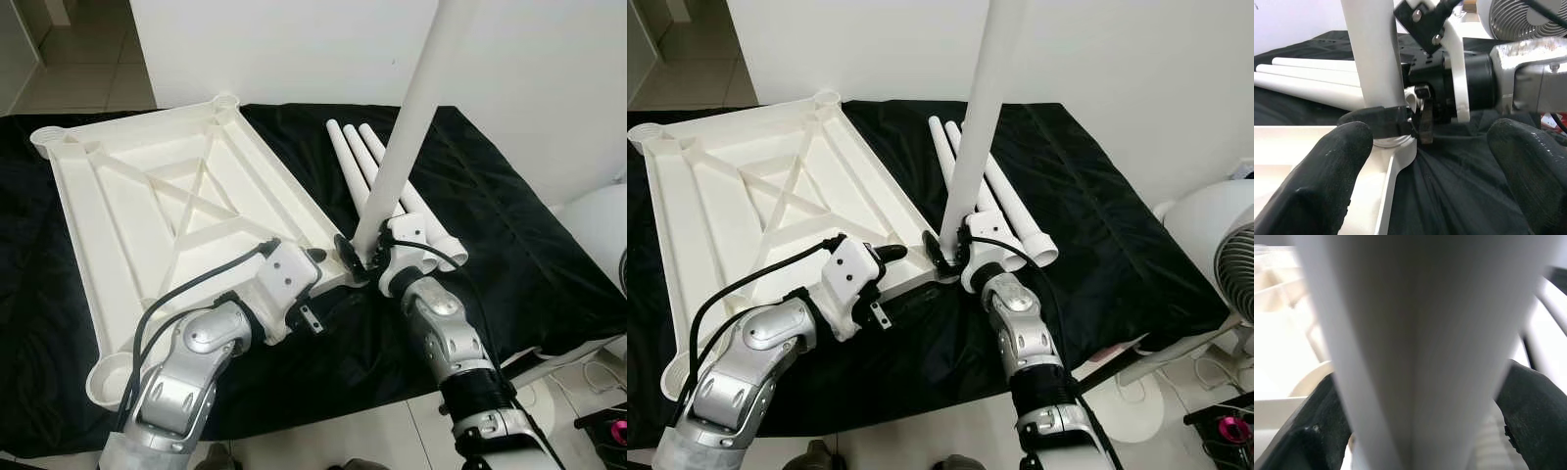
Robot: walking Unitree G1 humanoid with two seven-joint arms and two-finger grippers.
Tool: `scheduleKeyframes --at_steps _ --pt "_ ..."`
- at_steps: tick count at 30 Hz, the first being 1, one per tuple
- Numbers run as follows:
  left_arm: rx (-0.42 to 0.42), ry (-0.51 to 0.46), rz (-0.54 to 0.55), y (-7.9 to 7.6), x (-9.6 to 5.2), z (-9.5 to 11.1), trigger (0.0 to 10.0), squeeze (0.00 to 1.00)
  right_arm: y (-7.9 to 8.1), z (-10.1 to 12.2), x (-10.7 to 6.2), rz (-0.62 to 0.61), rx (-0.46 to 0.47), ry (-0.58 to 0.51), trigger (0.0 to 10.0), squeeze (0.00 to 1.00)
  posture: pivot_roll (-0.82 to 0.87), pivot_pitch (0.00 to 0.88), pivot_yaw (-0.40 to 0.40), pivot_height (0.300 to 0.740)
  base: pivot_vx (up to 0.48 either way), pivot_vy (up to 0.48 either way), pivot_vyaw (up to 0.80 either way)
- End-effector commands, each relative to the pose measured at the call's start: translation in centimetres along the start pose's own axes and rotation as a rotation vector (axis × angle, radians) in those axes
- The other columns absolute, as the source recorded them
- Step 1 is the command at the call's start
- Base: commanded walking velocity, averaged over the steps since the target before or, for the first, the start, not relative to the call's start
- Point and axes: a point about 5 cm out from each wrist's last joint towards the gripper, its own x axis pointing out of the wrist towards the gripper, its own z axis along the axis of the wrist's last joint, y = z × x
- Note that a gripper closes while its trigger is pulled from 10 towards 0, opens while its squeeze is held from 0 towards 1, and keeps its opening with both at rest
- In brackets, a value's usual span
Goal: Building children table
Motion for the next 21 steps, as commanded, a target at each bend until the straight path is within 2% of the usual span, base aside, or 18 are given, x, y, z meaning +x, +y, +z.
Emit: scheduleKeyframes --at_steps 1,6,8,11,15,16,17,18,19,20,21 --pt "0.016 0.003 0.077 0.4 0.2 0.0 10.0 0.00 0.0 0.0 0.1 0.029 -0.023 0.003 10.0 0.00 -0.02 0.000 -0.039 0.740 0.000 0.000 0.00" --pt "0.023 0.019 0.078 0.3 0.2 -0.5 10.0 0.00 0.1 0.4 1.1 0.165 -0.084 0.016 10.0 0.00 -0.01 0.000 -0.043 0.740 0.000 0.000 0.00" --pt "0.024 0.022 0.080 0.3 0.2 -0.6 10.0 0.00 0.1 0.4 1.3 0.181 -0.091 0.020 10.0 0.00 -0.01 0.000 -0.043 0.740 0.000 0.000 0.00" --pt "0.027 0.026 0.089 0.3 0.2 -0.6 10.0 0.00 0.5 0.4 1.5 0.274 -0.100 0.022 10.0 0.00 0.00 0.000 -0.050 0.740 0.000 0.000 0.00" --pt "0.026 0.025 0.093 0.3 0.2 -0.6 10.0 0.00 0.5 0.4 1.5 0.311 -0.113 0.022 10.0 0.00 0.00 0.000 -0.051 0.740 0.000 0.000 0.00" --pt "0.025 0.025 0.095 0.3 0.2 -0.6 10.0 0.00 0.3 0.3 1.4 0.328 -0.120 0.023 8.4 0.00 0.00 0.000 -0.051 0.740 0.000 0.000 0.00" --pt "0.025 0.025 0.095 0.3 0.2 -0.6 10.0 0.00 0.3 0.3 1.4 0.328 -0.120 0.023 8.4 0.00 0.00 0.000 -0.051 0.740 0.000 0.000 0.00" --pt "0.025 0.025 0.098 0.3 0.2 -0.6 10.0 0.00 0.0 0.4 1.4 0.344 -0.122 0.023 6.4 0.00 0.01 0.000 -0.052 0.740 0.000 0.000 0.00" --pt "0.025 0.025 0.098 0.3 0.2 -0.6 10.0 0.00 0.0 0.4 1.4 0.344 -0.122 0.023 6.4 0.00 0.01 0.000 -0.052 0.740 0.000 0.000 0.00" --pt "0.025 0.025 0.100 0.4 0.2 -0.6 10.0 0.00 -0.2 0.4 1.3 0.354 -0.124 0.025 2.2 0.00 0.01 0.000 -0.049 0.740 0.000 0.000 0.00" --pt "0.025 0.025 0.101 0.4 0.1 -0.6 10.0 0.00 -0.5 0.3 1.3 0.361 -0.122 0.028 0.0 0.00 0.01 0.000 -0.049 0.740 0.000 0.000 0.00"
